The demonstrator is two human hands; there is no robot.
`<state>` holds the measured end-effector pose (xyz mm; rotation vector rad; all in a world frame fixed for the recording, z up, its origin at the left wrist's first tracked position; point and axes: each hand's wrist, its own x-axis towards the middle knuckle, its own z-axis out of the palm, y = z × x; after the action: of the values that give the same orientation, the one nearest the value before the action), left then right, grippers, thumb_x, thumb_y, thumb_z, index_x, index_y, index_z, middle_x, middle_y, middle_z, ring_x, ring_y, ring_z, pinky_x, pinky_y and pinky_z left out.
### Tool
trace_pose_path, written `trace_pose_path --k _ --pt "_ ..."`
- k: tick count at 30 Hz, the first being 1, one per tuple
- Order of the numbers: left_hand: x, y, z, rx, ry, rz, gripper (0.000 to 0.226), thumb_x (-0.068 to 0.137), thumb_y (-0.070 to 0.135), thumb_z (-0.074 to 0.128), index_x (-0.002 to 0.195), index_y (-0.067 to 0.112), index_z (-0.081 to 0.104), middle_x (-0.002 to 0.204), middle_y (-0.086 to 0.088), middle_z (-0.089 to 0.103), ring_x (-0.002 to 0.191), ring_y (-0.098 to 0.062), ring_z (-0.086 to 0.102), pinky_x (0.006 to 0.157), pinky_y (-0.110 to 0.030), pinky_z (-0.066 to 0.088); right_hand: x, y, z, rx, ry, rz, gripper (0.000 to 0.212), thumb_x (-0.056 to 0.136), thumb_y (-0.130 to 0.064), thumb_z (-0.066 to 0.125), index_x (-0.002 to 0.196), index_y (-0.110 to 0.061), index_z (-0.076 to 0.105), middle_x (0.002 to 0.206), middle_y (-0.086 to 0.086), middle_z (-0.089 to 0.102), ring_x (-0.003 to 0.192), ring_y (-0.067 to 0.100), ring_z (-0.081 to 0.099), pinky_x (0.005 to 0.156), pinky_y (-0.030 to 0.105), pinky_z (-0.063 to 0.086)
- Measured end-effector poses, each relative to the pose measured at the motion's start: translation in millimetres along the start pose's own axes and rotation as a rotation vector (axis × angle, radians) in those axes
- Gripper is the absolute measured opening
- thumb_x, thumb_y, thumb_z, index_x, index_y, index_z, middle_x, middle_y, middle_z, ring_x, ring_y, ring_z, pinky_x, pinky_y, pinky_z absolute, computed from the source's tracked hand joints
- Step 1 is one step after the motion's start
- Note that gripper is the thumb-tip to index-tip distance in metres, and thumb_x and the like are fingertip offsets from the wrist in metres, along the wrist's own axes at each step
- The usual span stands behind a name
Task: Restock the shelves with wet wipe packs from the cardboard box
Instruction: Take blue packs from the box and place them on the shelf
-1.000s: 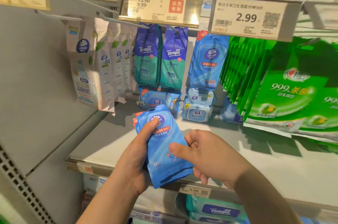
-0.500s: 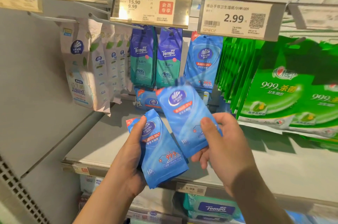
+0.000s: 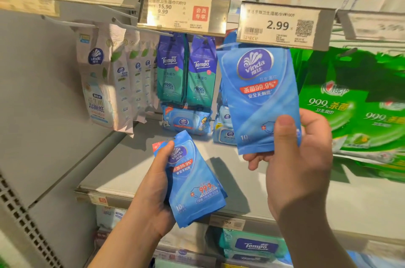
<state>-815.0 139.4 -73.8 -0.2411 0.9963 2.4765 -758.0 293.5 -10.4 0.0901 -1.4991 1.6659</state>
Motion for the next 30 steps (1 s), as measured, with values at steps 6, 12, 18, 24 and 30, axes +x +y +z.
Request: trace_pose_path --k 6,12,18,24,30 --pt "-7 2 -3 0.003 -0.018 -0.011 0.046 0.079 0.056 0.067 0.111 0.022 0.067 0.131 -0.017 0.062 0.104 -0.037 0.061 0.092 -0.051 0.050 -6 7 10 0.035 0.065 0.096 0.001 0.108 -0.018 0.047 0.107 -0.017 0.047 0.072 0.004 0.066 0.043 0.024 0.060 0.038 0.032 0.046" --pt "-9 5 -8 -0.007 0.006 -0.018 0.047 0.082 0.055 0.066 0.113 0.020 0.067 0.134 -0.018 0.059 0.104 -0.038 0.061 0.097 -0.055 0.046 -6 14 11 0.039 0.061 0.097 0.011 0.108 -0.014 0.045 0.103 -0.023 0.047 0.074 0.001 0.068 0.046 0.025 0.062 0.040 0.032 0.046" --pt "-8 4 -7 0.003 0.013 -0.018 0.046 0.082 0.054 0.066 0.112 0.019 0.067 0.131 -0.018 0.062 0.101 -0.038 0.063 0.096 -0.055 0.047 1 13 17 0.063 0.126 0.089 0.009 0.110 -0.016 0.042 0.105 -0.021 0.047 0.085 0.016 0.067 0.048 0.028 0.064 0.043 0.033 0.048" --pt "-9 4 -5 0.017 0.027 -0.009 0.048 0.082 0.054 0.067 0.113 0.018 0.068 0.128 -0.019 0.064 0.098 -0.037 0.064 0.091 -0.053 0.050 -3 29 17 0.039 0.167 0.165 0.009 0.110 -0.018 0.042 0.114 -0.011 0.046 0.070 0.006 0.071 0.050 0.030 0.066 0.043 0.035 0.048" --pt "-9 5 -4 0.021 0.024 -0.011 0.047 0.083 0.054 0.066 0.111 0.017 0.068 0.125 -0.019 0.065 0.096 -0.037 0.065 0.092 -0.052 0.050 -1 36 18 0.046 0.196 0.242 0.013 0.109 -0.020 0.044 0.116 -0.009 0.047 0.076 0.008 0.070 0.049 0.031 0.067 0.042 0.036 0.048"
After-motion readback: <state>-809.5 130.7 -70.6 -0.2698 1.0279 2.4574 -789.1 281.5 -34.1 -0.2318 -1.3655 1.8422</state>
